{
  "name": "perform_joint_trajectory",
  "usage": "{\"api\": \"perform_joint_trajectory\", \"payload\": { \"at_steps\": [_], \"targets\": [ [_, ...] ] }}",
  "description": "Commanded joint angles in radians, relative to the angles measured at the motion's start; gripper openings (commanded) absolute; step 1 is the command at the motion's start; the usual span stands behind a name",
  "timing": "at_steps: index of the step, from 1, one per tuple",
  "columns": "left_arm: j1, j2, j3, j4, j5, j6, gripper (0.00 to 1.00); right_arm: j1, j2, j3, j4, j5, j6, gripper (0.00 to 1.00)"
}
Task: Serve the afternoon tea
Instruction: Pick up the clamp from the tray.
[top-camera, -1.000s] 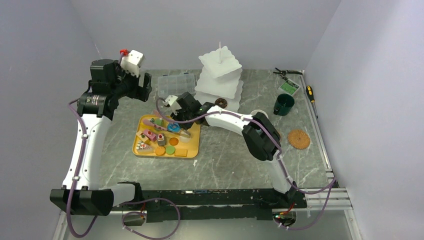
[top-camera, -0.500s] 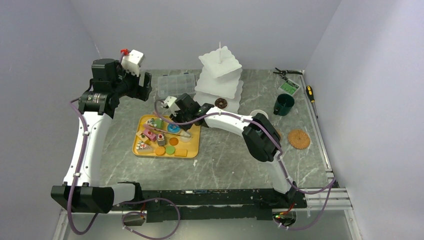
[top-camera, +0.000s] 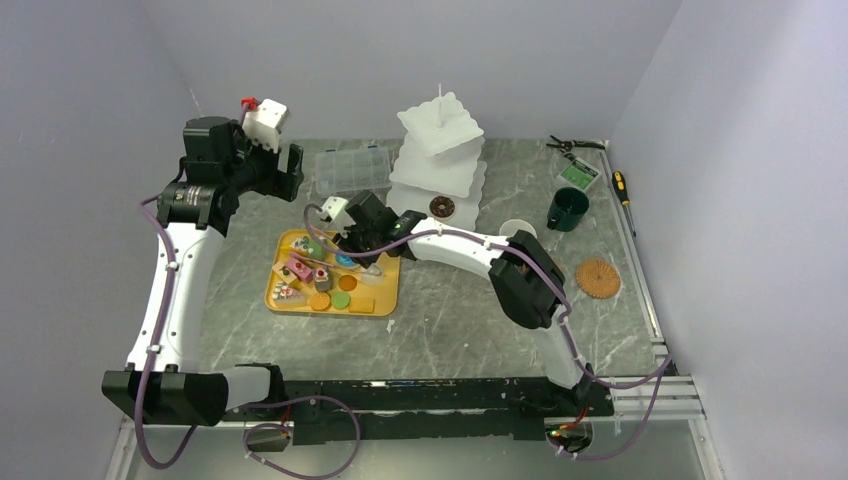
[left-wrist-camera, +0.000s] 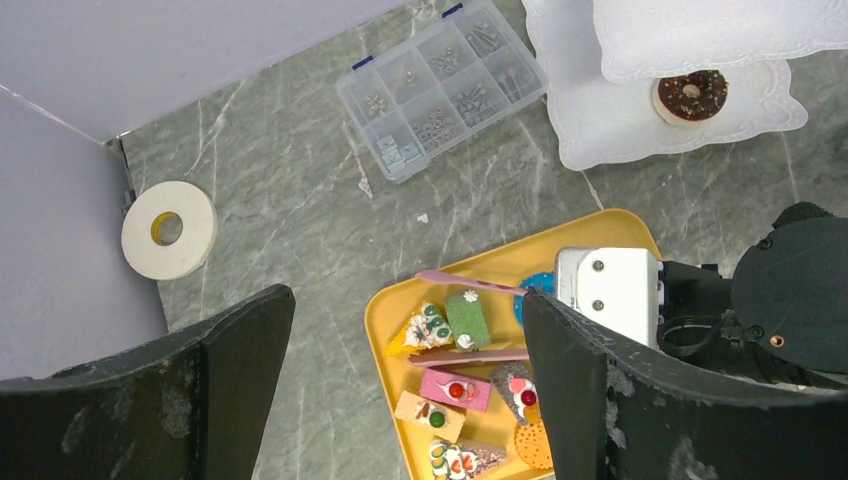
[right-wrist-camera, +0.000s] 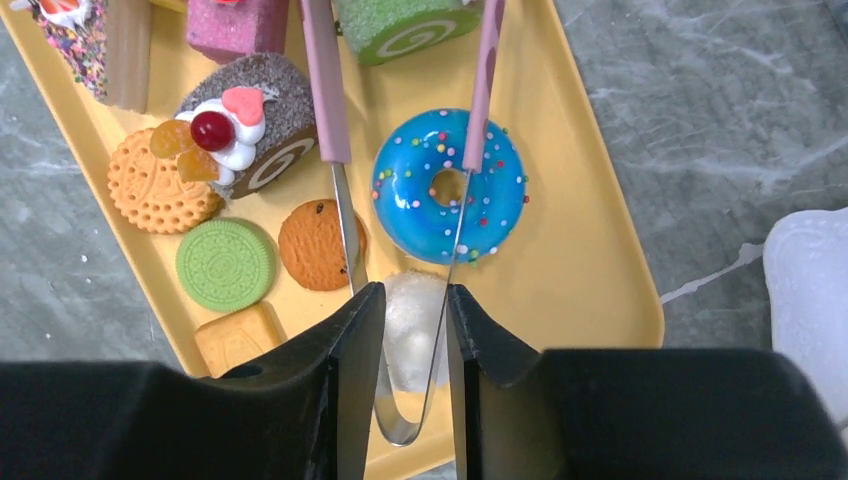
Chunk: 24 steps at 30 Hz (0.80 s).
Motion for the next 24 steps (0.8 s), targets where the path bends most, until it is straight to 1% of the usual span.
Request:
{"api": "perform_joint_trajectory", "payload": {
  "at_steps": [1, 4, 9, 13, 22, 24],
  "targets": [
    [0.004, -0.004, 0.036, 0.038, 0.005, -0.017, 0.90, 0.007, -0.025, -0.012, 0.015, 0.043, -0.003, 0.31],
    [0.005, -0.005, 0.040, 0.038, 0.008, -0.019, 0.90, 0.011, -0.012, -0.005, 0.003, 0.083, -0.026, 0.24],
    [0.004, -0.008, 0.051, 0.038, 0.015, -0.021, 0.90, 0.026, 0.006, -0.003, -0.013, 0.142, -0.057, 0.21],
    [0.004, -0.007, 0.060, 0.038, 0.017, -0.021, 0.90, 0.029, 0.013, -0.009, -0.021, 0.141, -0.057, 0.21],
    [0.006, -0.010, 0.061, 0.040, 0.017, -0.020, 0.90, 0.030, 0.020, -0.021, -0.010, 0.115, -0.040, 0.26],
    [0.006, -0.010, 0.061, 0.042, 0.015, -0.019, 0.90, 0.031, 0.025, -0.019, -0.012, 0.120, -0.039, 0.25]
  ]
}}
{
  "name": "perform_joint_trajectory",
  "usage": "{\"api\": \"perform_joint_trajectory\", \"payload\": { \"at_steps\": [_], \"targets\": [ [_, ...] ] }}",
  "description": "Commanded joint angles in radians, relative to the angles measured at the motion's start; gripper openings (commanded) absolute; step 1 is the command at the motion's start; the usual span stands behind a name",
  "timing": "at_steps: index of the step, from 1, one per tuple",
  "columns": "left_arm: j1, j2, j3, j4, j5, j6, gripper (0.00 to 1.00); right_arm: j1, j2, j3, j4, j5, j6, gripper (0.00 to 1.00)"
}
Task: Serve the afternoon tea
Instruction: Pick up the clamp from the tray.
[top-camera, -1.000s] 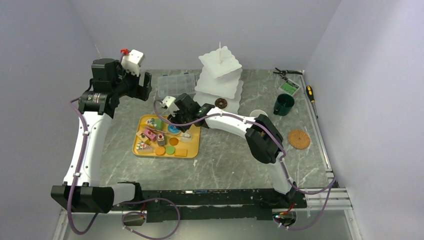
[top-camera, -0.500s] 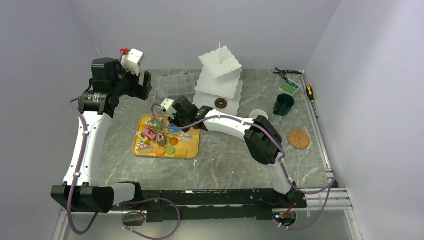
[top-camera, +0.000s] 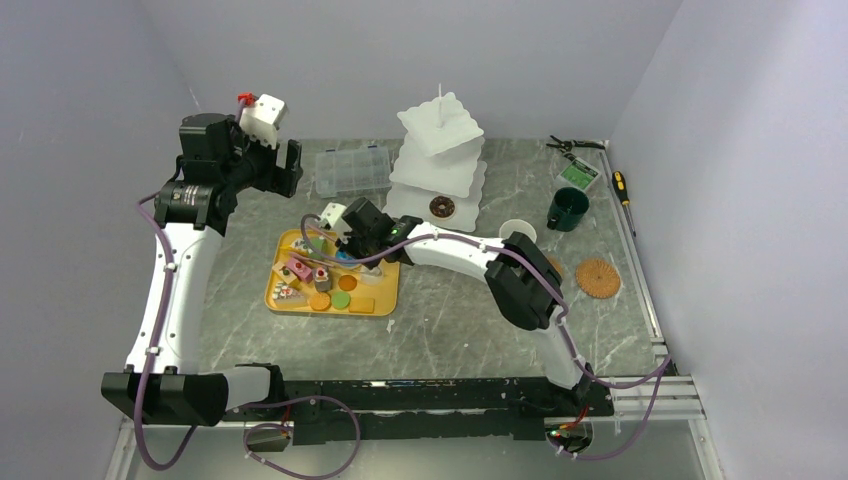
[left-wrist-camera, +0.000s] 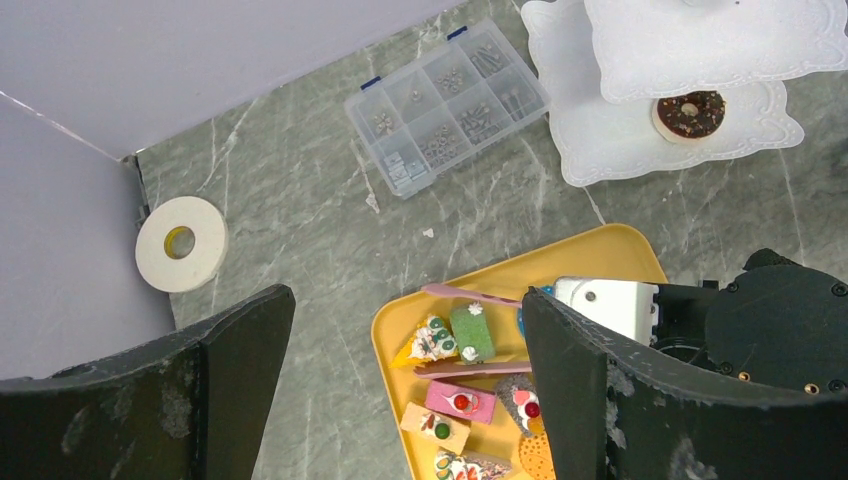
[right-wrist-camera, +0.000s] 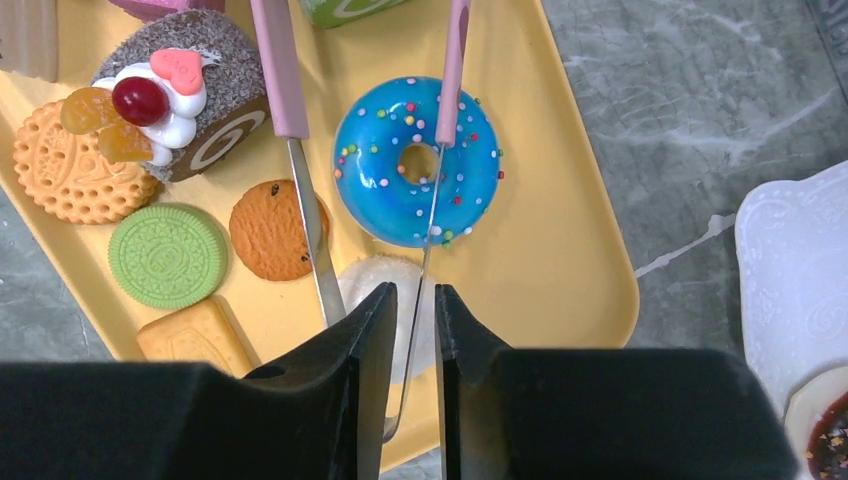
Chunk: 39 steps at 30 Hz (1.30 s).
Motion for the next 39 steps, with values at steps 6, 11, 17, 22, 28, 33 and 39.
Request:
{"api": "perform_joint_trajectory", "payload": {
  "at_steps": [6, 11, 17, 22, 28, 33, 39],
  "targets": [
    [0.006, -0.014, 0.043, 0.034, 0.011, -0.012, 0.90, 0.006, 0.024, -0.016, 0.002, 0.009, 0.004, 0.15],
    [0.006, -0.014, 0.044, 0.035, 0.012, -0.011, 0.90, 0.008, 0.020, -0.025, 0.002, 0.015, 0.000, 0.10],
    [0.007, -0.018, 0.046, 0.036, 0.012, -0.013, 0.90, 0.013, -0.011, -0.030, 0.017, 0.049, -0.016, 0.00],
    [0.006, -0.021, 0.044, 0.036, 0.016, -0.012, 0.90, 0.018, -0.058, -0.034, 0.025, 0.090, -0.038, 0.00],
    [0.006, -0.021, 0.045, 0.031, 0.027, -0.012, 0.90, 0.018, -0.127, -0.053, 0.037, 0.120, -0.042, 0.00],
    [0.007, -0.019, 0.048, 0.026, 0.040, -0.009, 0.91, 0.019, -0.179, -0.068, 0.038, 0.123, -0.036, 0.00],
    [0.008, -0.024, 0.028, -0.003, 0.118, 0.072, 0.91, 0.019, -0.259, -0.089, -0.013, 0.126, -0.045, 0.00]
  ]
}}
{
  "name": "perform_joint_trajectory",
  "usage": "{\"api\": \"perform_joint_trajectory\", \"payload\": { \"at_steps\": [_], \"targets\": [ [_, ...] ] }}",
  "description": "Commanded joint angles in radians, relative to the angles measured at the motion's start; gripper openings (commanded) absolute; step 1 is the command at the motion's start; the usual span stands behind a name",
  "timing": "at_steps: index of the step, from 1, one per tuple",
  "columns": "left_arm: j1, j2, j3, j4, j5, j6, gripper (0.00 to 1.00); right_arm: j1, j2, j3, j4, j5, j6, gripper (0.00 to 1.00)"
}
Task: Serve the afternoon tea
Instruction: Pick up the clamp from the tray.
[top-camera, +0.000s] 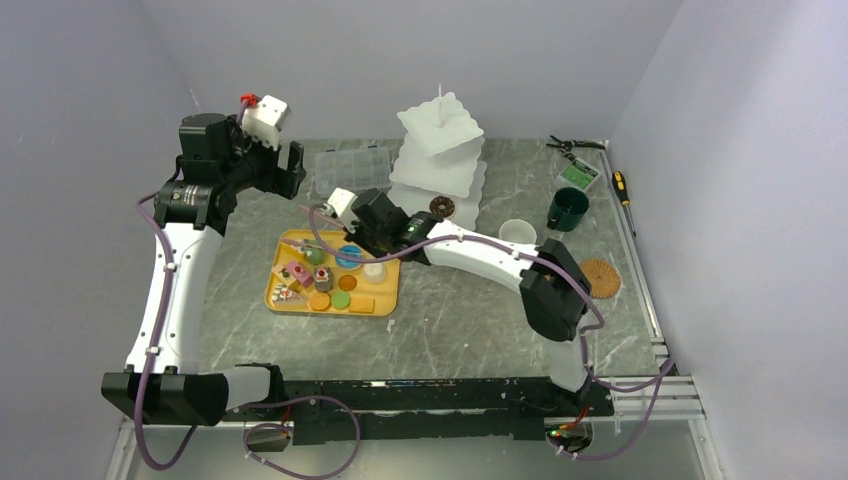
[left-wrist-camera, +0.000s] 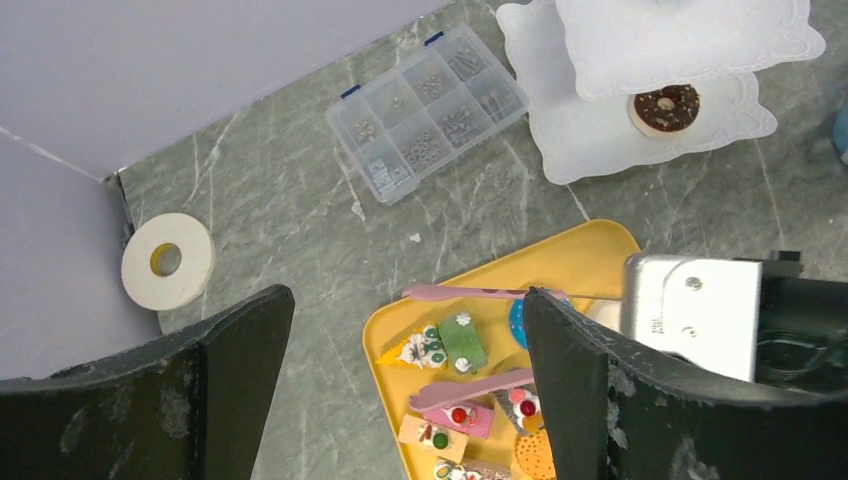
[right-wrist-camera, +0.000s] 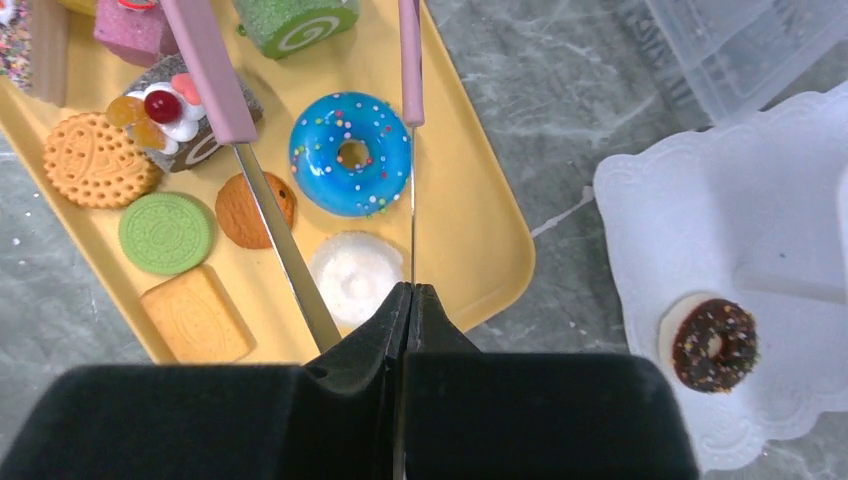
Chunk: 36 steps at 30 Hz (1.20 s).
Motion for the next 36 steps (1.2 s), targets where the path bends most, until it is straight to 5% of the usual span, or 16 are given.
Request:
{"api": "perform_joint_trajectory", "payload": {
  "at_steps": [1, 16, 28, 36],
  "targets": [
    [0.005, -0.028, 0.015, -0.011, 0.111, 0.097, 0.90, 0.004, -0.122, -0.030, -0.030, 0.015, -0.022, 0.00],
    [0.004, -0.019, 0.042, -0.646, 0.615, 0.932, 0.89, 0.004, -0.408, -0.092, -0.360, -0.299, -0.063, 0.00],
    [-0.038, 0.019, 0.091, -0.864, 0.598, 1.095, 0.81, 0.008, -0.447, 0.021, -0.501, -0.386, -0.090, 0.00],
    [-0.086, 0.027, 0.052, -0.825, 0.521, 1.063, 0.68, 0.024, -0.413, 0.126, -0.551, -0.373, -0.113, 0.00]
  ]
}}
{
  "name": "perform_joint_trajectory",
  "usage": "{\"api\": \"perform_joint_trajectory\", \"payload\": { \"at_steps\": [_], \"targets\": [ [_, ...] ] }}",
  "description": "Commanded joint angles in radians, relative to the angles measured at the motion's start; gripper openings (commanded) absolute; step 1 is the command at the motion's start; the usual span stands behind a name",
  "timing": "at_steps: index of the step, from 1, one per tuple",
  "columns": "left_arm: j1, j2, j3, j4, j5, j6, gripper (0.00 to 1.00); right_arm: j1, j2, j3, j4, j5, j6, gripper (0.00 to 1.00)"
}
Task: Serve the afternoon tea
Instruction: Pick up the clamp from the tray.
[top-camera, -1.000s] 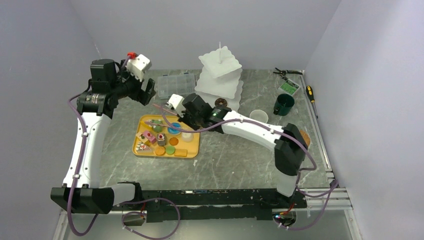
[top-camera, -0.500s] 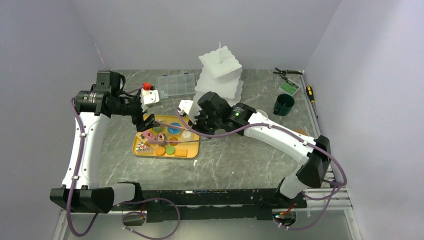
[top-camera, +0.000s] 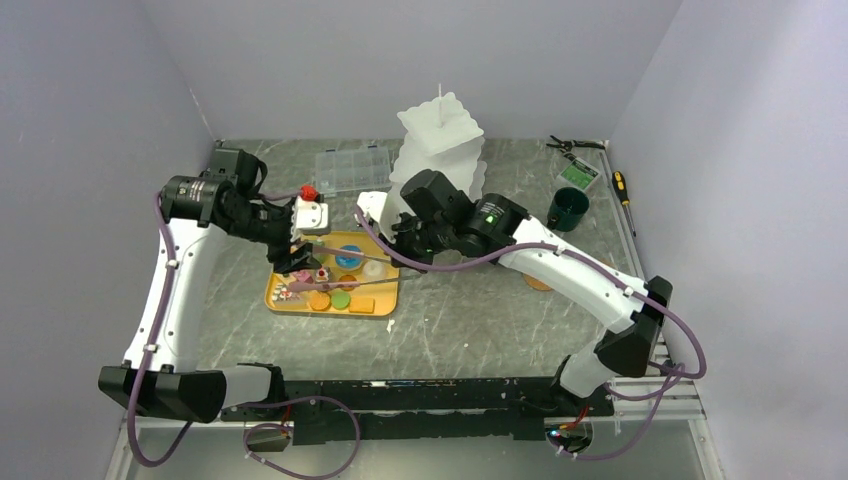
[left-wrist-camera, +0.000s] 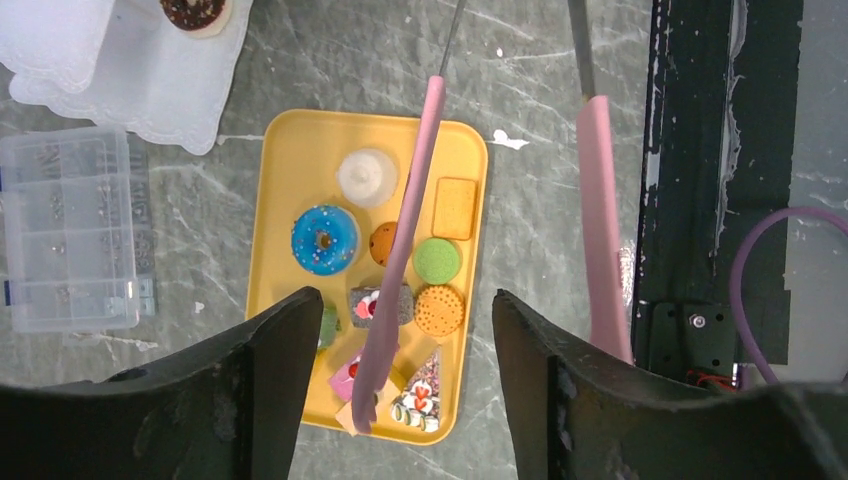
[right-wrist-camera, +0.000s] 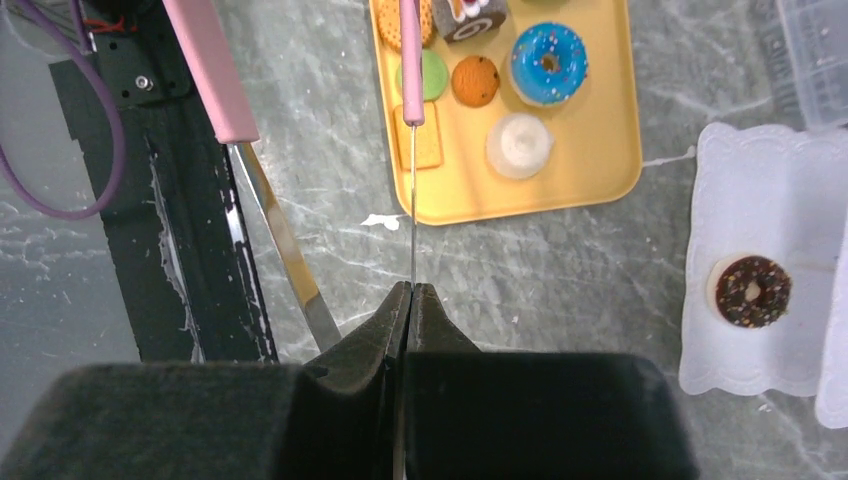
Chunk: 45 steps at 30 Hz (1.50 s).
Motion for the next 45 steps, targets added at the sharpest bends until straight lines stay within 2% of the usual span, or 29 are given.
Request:
{"api": "perform_joint_trajectory", "payload": {
  "at_steps": [1, 4, 7, 10, 13, 14, 17, 21, 24, 27, 28, 32, 37, 39, 43, 45],
  "targets": [
    [-0.020, 0.005, -0.011, -0.011, -0.029, 0.029, 0.66, 0.018, 0.008, 0.089, -0.034, -0.011, -0.030, 0.00],
    [-0.024, 0.016, -0.008, 0.001, -0.045, 0.019, 0.58, 0.026, 0.020, 0.119, -0.051, 0.003, -0.034, 0.00],
    [-0.025, 0.023, 0.006, -0.004, -0.039, 0.018, 0.45, 0.033, 0.029, 0.140, -0.063, 0.009, -0.037, 0.00],
    [-0.027, 0.024, 0.019, -0.021, -0.023, 0.020, 0.29, 0.040, 0.036, 0.153, -0.062, 0.012, -0.037, 0.00],
    [-0.031, 0.019, 0.021, -0.029, -0.001, 0.018, 0.05, 0.041, 0.045, 0.164, -0.050, 0.029, -0.033, 0.00],
    [-0.031, 0.013, 0.017, -0.024, 0.006, 0.008, 0.03, 0.041, 0.045, 0.164, -0.040, 0.038, -0.028, 0.00],
    [-0.031, -0.003, -0.005, -0.001, 0.042, -0.032, 0.03, 0.042, 0.036, 0.161, 0.000, 0.057, -0.018, 0.02],
    [-0.032, -0.020, -0.048, 0.060, 0.109, -0.130, 0.03, 0.040, -0.006, 0.147, 0.076, 0.080, -0.008, 0.23],
    [-0.031, -0.035, -0.086, 0.134, 0.154, -0.217, 0.03, 0.037, -0.059, 0.137, 0.148, 0.114, 0.010, 0.51],
    [-0.024, -0.061, -0.136, 0.248, 0.197, -0.331, 0.03, 0.027, -0.118, 0.135, 0.223, 0.138, 0.031, 0.92],
    [-0.016, -0.072, -0.156, 0.298, 0.210, -0.390, 0.03, 0.024, -0.140, 0.132, 0.252, 0.144, 0.043, 0.99],
    [0.043, -0.122, -0.224, 0.532, 0.287, -0.575, 0.03, 0.007, -0.269, 0.043, 0.422, 0.123, 0.130, 1.00],
    [0.104, -0.127, -0.209, 0.710, 0.403, -0.704, 0.03, -0.011, -0.449, -0.182, 0.619, -0.097, 0.242, 1.00],
    [0.106, -0.118, -0.177, 0.778, 0.432, -0.772, 0.03, -0.017, -0.503, -0.349, 0.723, -0.157, 0.318, 1.00],
    [0.106, -0.131, -0.165, 0.897, 0.500, -0.875, 0.03, -0.049, -0.554, -0.610, 1.033, -0.200, 0.473, 1.00],
    [0.106, -0.145, -0.175, 0.953, 0.526, -0.929, 0.03, -0.059, -0.544, -0.689, 1.192, -0.210, 0.496, 1.00]
  ]
}}
